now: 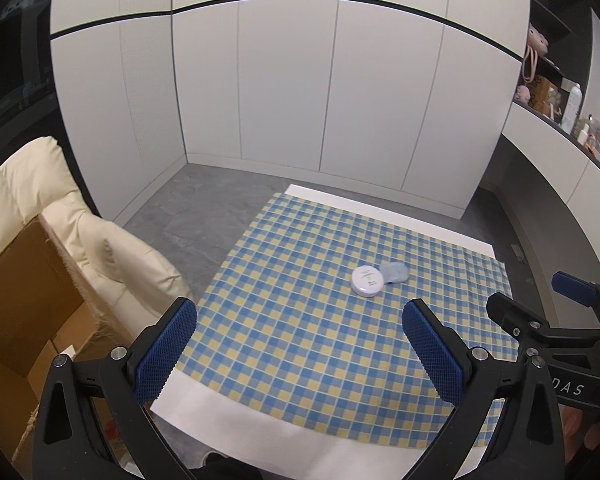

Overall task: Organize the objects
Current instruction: 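Withdraw both open grippers from the box toward the checkered cloth, then move both open grippers down toward the white compact and clear case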

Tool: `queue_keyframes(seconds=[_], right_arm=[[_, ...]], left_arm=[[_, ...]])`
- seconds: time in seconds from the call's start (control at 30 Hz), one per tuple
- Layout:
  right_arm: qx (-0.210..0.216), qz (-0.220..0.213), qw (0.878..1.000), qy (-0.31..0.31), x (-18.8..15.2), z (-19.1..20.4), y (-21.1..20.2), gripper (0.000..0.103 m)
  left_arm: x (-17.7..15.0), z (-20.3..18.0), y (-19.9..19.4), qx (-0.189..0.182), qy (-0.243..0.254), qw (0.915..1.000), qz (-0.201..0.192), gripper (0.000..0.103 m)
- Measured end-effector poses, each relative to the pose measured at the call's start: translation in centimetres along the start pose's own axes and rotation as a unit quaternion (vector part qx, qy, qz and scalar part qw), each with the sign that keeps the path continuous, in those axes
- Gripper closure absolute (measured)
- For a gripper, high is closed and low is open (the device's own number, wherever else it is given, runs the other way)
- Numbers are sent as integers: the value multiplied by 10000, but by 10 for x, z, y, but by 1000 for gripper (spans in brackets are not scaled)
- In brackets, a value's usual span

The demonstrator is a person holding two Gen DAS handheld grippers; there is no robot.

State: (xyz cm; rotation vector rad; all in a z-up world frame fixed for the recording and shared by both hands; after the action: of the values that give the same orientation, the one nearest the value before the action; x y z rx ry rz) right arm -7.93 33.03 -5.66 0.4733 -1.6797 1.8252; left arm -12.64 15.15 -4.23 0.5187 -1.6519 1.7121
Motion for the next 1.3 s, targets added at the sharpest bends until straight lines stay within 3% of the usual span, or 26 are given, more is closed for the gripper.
queue_keyframes(seconds=[0.83, 1.3], right_arm=[[-251, 21, 9990, 364, -11, -50, -13, 0], [-228, 172, 9994, 217, -4, -60, 18, 0]], left_arm=[[-3, -62, 7, -251, 519, 9983, 41, 0], [0, -84, 55, -115, 822, 9962, 256, 0]])
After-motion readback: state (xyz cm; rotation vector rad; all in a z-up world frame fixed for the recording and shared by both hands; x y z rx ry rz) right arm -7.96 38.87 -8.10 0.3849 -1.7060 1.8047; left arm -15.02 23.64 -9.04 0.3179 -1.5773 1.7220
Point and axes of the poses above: each gripper's, at about its wrist camera, not at the fingertips, and y roughly the way its jaws point, z to its left, x to its top, the point moved 1 cm from there along y, roughly the way its jaws point, and after that the axes turned 14 degrees about x, right-handed, at the moved point
